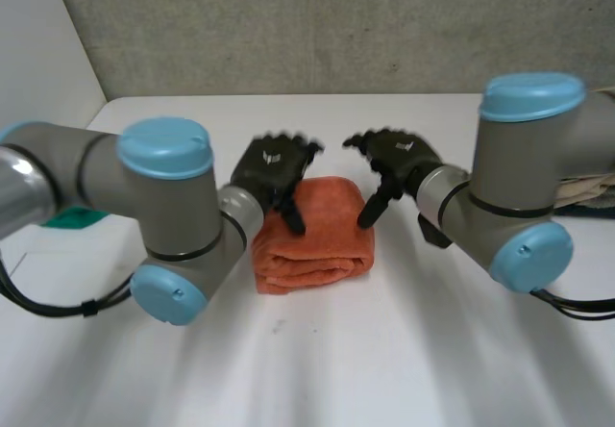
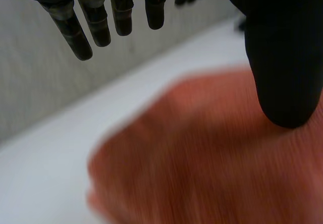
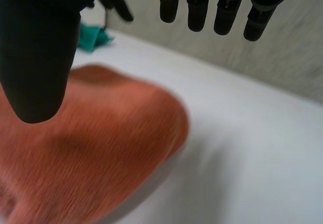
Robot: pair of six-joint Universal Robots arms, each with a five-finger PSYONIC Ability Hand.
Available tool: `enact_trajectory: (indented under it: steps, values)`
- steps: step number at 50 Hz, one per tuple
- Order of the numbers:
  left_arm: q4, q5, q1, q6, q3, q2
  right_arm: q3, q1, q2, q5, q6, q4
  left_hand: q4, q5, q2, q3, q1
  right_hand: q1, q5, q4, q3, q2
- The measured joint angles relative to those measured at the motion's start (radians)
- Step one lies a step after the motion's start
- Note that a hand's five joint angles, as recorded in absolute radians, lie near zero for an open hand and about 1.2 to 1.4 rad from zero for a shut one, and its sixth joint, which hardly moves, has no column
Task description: Fold the laundry.
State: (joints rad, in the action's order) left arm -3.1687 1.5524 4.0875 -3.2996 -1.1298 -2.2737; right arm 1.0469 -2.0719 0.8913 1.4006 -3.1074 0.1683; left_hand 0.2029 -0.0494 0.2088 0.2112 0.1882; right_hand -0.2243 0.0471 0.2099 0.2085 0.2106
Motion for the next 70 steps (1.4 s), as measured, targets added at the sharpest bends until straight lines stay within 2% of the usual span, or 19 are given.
enact_trajectory:
  steps: [3, 9, 14, 21, 24, 28, 32, 34, 36, 37, 38, 40, 42, 45, 55, 58, 64, 68, 70]
  values:
    - [0.111, 0.064, 0.001, -0.016, 0.048, -0.062, -0.075, -0.004, -0.087, -0.031, 0.006, 0.072, 0.0, 0.0, 0.0, 0.0, 0.0, 0.0, 0.0, 0.0, 0.0, 0.0]
    - [0.222, 0.184, 0.003, -0.075, 0.07, -0.106, -0.166, -0.017, -0.215, -0.044, 0.051, 0.174, 0.0, 0.0, 0.0, 0.0, 0.0, 0.0, 0.0, 0.0, 0.0, 0.0]
    - [0.232, 0.208, 0.004, -0.115, 0.058, -0.095, -0.182, -0.022, -0.23, 0.006, 0.14, 0.202, 0.0, 0.0, 0.0, 0.0, 0.0, 0.023, 0.0, 0.0, 0.0, -0.02]
    - [0.21, 0.19, 0.004, -0.136, 0.053, -0.009, -0.124, -0.04, -0.123, 0.114, 0.268, 0.114, 0.0, 0.0, 0.0, 0.0, 0.0, 0.023, 0.0, 0.0, 0.0, -0.02]
    - [0.179, 0.159, 0.006, -0.135, 0.059, 0.047, -0.043, -0.068, -0.043, 0.15, 0.308, 0.009, 0.001, 0.0, 0.0, 0.0, 0.0, 0.023, 0.0, 0.0, 0.0, -0.02]
    - [0.111, 0.073, 0.022, -0.13, 0.066, 0.138, 0.122, -0.135, 0.066, 0.183, 0.369, -0.183, 0.0, 0.0, 0.0, 0.0, 0.0, 0.023, 0.0, 0.0, 0.0, -0.02]
    - [0.068, -0.082, 0.052, -0.127, 0.078, 0.21, 0.284, -0.215, 0.122, 0.202, 0.429, -0.334, 0.0, 0.0, 0.0, 0.0, 0.0, 0.023, 0.0, 0.0, 0.0, -0.02]
    - [0.072, -0.154, 0.061, -0.127, 0.083, 0.223, 0.316, -0.234, 0.124, 0.204, 0.44, -0.356, 0.0, 0.0, 0.0, 0.0, 0.0, 0.023, 0.0, 0.0, 0.0, -0.02]
    - [0.094, -0.267, 0.072, -0.127, 0.09, 0.234, 0.36, -0.267, 0.11, 0.207, 0.452, -0.382, 0.0, 0.0, 0.0, 0.0, 0.0, 0.023, 0.0, 0.0, 0.0, -0.02]
    - [0.1, -0.287, 0.074, -0.127, 0.091, 0.235, 0.365, -0.272, 0.104, 0.207, 0.453, -0.385, 0.0, 0.0, 0.0, 0.0, 0.0, 0.023, 0.0, 0.0, 0.0, -0.02]
    - [0.126, -0.36, 0.083, -0.128, 0.097, 0.237, 0.373, -0.285, 0.084, 0.207, 0.454, -0.391, 0.0, 0.0, 0.0, 0.0, 0.0, 0.023, 0.0, 0.0, 0.0, -0.02]
    - [0.169, -0.451, 0.095, -0.128, 0.104, 0.236, 0.374, -0.298, 0.051, 0.208, 0.454, -0.398, 0.0, 0.0, 0.0, 0.0, 0.0, 0.023, 0.0, 0.0, 0.0, -0.02]
    - [0.215, -0.525, 0.107, -0.13, 0.11, 0.233, 0.365, -0.306, 0.015, 0.209, 0.454, -0.406, 0.0, 0.0, 0.0, 0.0, 0.0, 0.023, 0.0, 0.0, 0.0, -0.02]
    - [0.263, -0.587, 0.117, -0.132, 0.113, 0.227, 0.343, -0.31, -0.031, 0.209, 0.459, -0.423, 0.0, 0.0, 0.0, 0.0, 0.0, 0.023, 0.0, 0.0, 0.0, -0.02]
    - [0.293, -0.604, 0.117, -0.135, 0.104, 0.219, 0.255, -0.305, -0.139, 0.211, 0.471, -0.491, 0.0, 0.0, 0.0, 0.0, 0.0, 0.016, 0.007, 0.009, 0.009, -0.009]
    - [0.289, -0.599, 0.115, -0.133, 0.104, 0.219, 0.235, -0.303, -0.152, 0.21, 0.478, -0.508, 0.0, 0.0, 0.0, 0.0, 0.0, -0.063, 0.076, 0.084, 0.087, 0.084]
    - [0.282, -0.596, 0.114, -0.128, 0.105, 0.219, 0.195, -0.292, -0.181, 0.208, 0.493, -0.527, 0.0, 0.0, 0.0, 0.0, 0.0, -0.352, 0.327, 0.371, 0.377, 0.379]
    - [0.28, -0.596, 0.111, -0.127, 0.105, 0.219, 0.17, -0.277, -0.193, 0.206, 0.495, -0.531, 0.0, 0.0, 0.0, 0.0, 0.0, -0.44, 0.434, 0.497, 0.501, 0.501]
    - [0.279, -0.596, 0.108, -0.127, 0.106, 0.219, 0.156, -0.268, -0.195, 0.205, 0.494, -0.533, 0.0, 0.0, 0.0, 0.0, 0.0, -0.681, 0.696, 0.783, 0.782, 0.8]
